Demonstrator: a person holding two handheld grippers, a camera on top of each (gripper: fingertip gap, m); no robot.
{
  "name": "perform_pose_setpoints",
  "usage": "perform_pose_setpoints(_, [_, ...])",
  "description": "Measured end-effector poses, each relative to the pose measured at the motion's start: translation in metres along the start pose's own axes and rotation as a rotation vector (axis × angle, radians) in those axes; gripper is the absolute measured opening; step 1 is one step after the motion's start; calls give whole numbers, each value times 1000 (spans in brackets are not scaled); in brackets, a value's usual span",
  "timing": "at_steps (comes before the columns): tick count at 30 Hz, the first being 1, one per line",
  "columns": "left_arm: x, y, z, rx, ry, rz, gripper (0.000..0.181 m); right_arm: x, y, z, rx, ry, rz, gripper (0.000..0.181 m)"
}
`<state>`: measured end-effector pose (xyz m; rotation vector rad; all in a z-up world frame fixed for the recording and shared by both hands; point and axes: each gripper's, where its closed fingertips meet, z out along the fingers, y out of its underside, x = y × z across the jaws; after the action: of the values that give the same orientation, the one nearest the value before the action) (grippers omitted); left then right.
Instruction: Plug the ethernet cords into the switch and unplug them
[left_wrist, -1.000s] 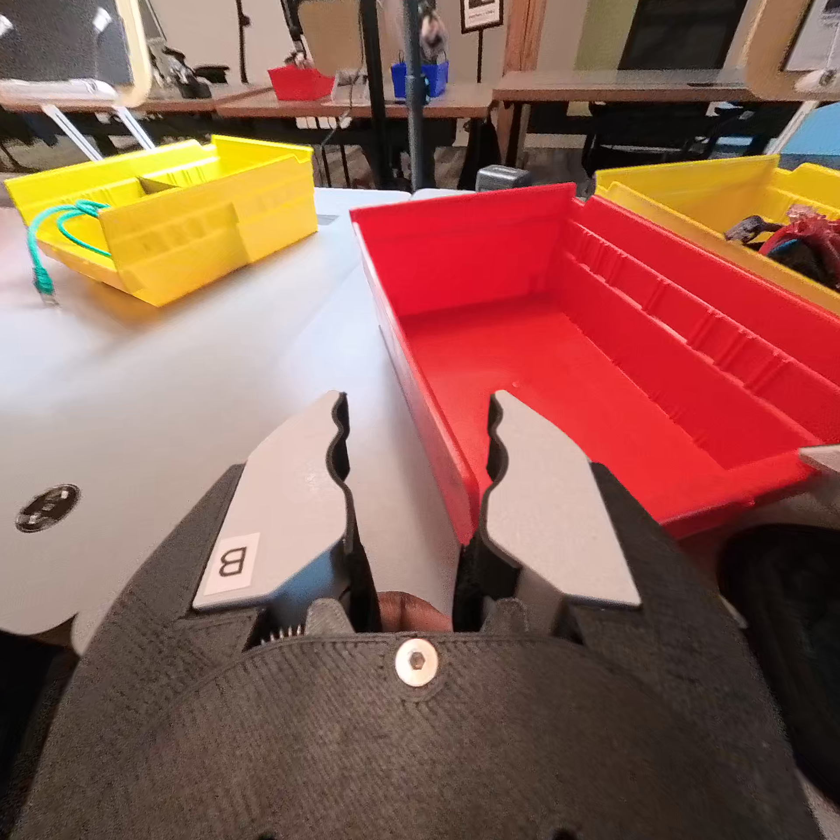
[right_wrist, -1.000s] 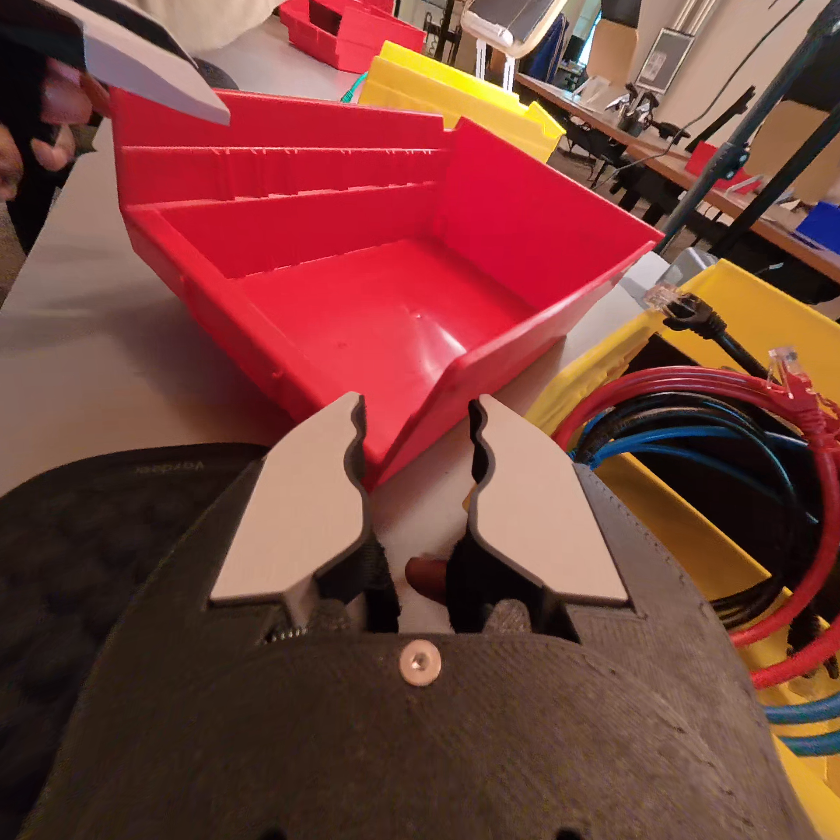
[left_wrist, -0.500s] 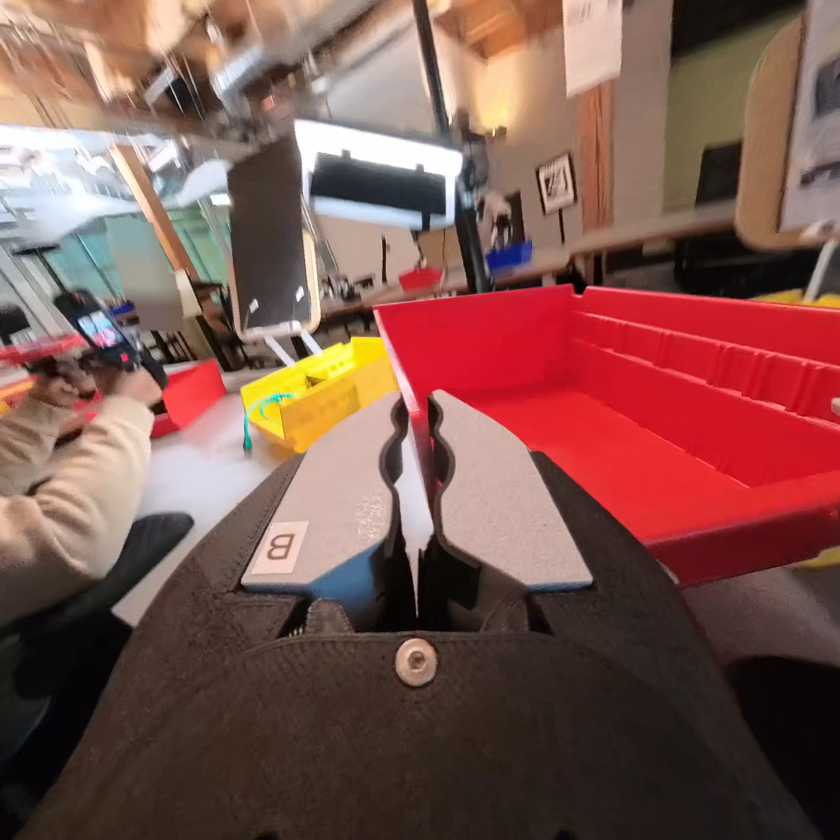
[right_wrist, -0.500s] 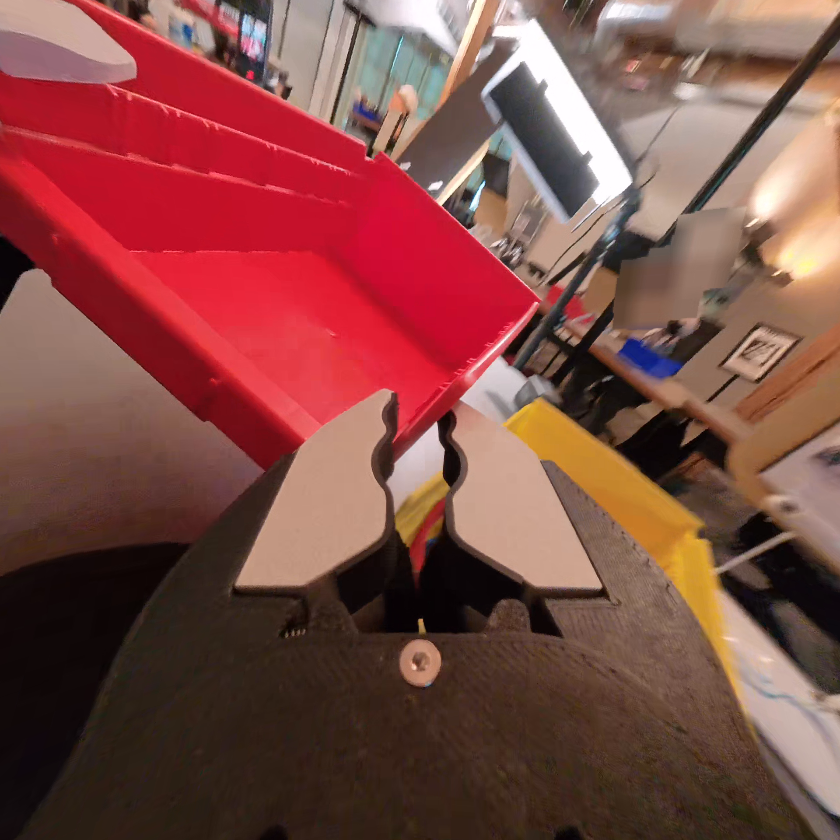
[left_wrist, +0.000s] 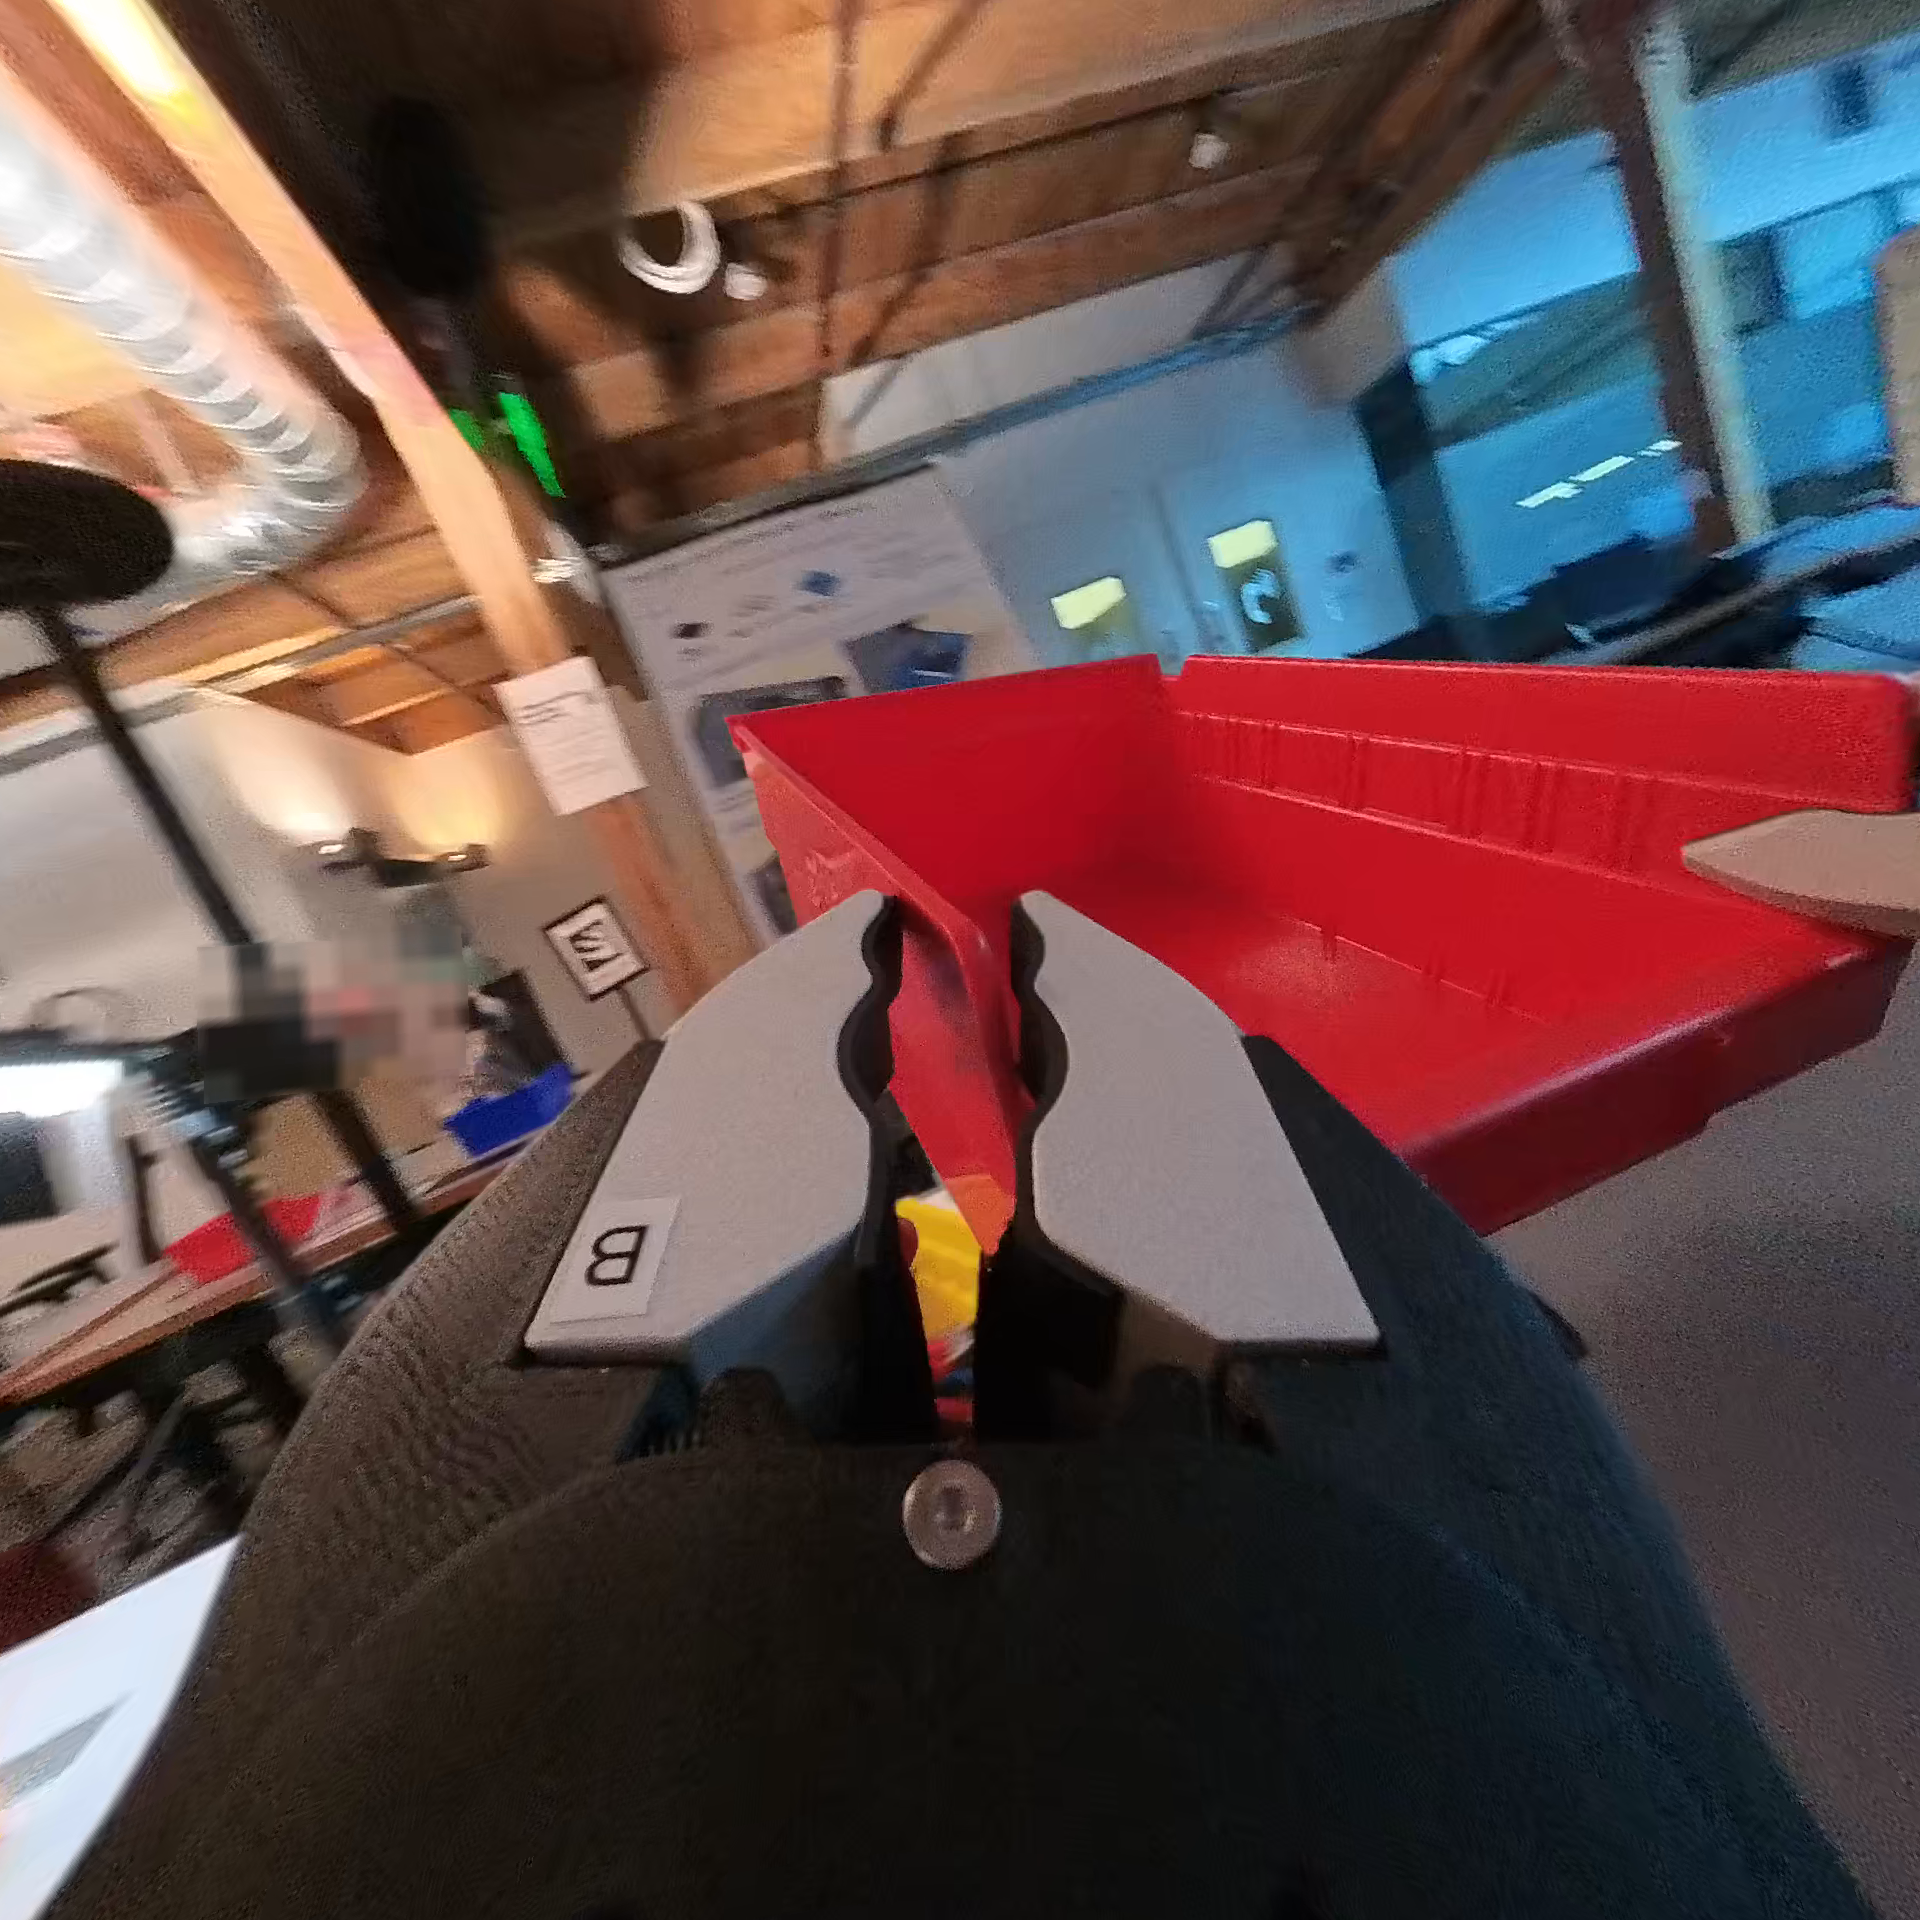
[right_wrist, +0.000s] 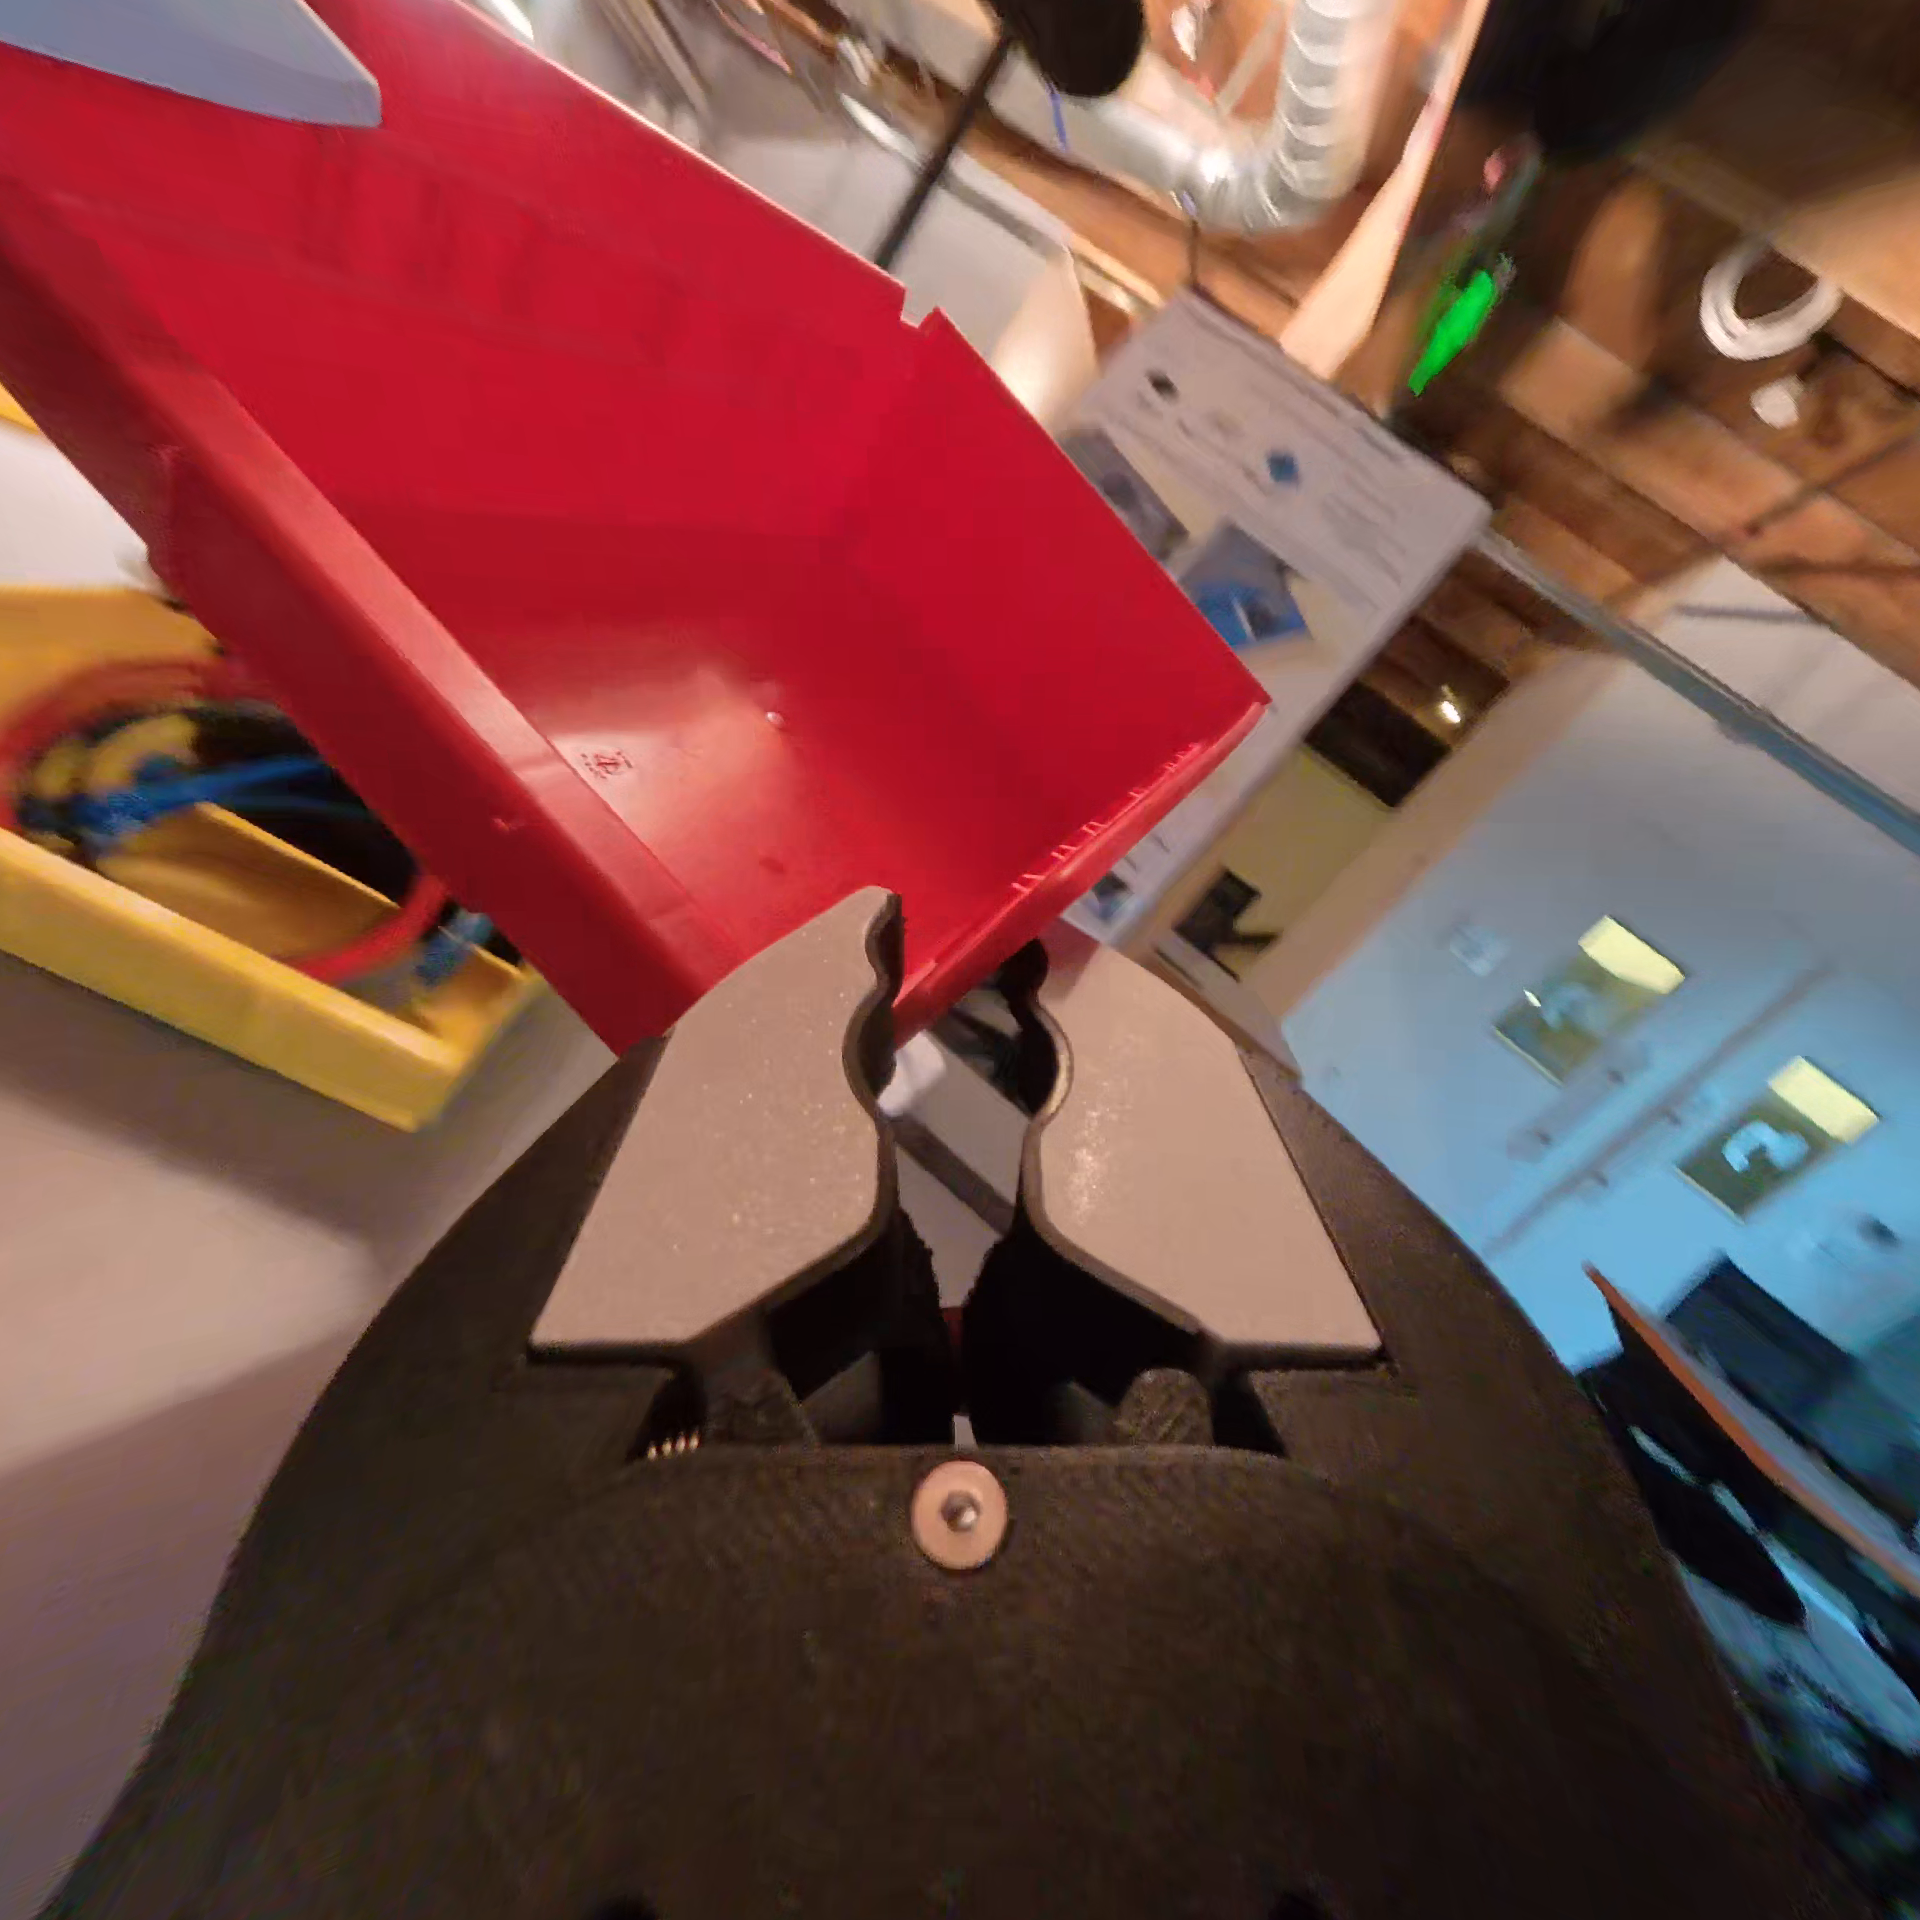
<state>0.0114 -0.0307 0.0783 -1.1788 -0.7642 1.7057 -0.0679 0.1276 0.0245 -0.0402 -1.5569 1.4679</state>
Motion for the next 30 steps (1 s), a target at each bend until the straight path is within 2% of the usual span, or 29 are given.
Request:
perform_pose_setpoints(3, [56, 17, 43, -24, 129, -13, 19, 36, 51, -22, -104, 82, 12, 18])
perform_pose_setpoints(5, [94, 37, 62, -52, 199, 7, 19, 54, 85, -38, -178, 125, -13, 17])
perform_pose_setpoints(9, [161, 79, 75, -130, 298, -96, 19, 70, 140, -70, -316, 165, -41, 16])
perform_pose_setpoints(12, [195, 106, 74, -210, 385, -111, 21, 70, 166, -87, -361, 163, -61, 16])
perform_pose_setpoints(16, [214, 130, 68, -264, 424, -126, 22, 65, 185, -95, -414, 139, -68, 16])
perform_pose_setpoints(22, [220, 142, 59, -294, 480, -109, 28, 57, 201, -96, -503, 94, -49, 18])
perform_pose_setpoints(27, [235, 156, 49, -370, 579, -52, 30, 51, 232, -106, -708, 32, -111, 22])
perform_pose_setpoints(28, [240, 159, 45, -394, 631, -35, 33, 52, 236, -107, -726, 38, -110, 22])
perform_pose_setpoints(30, [241, 154, 38, -430, 716, -26, 56, 54, 232, -107, -699, 28, -62, 22])
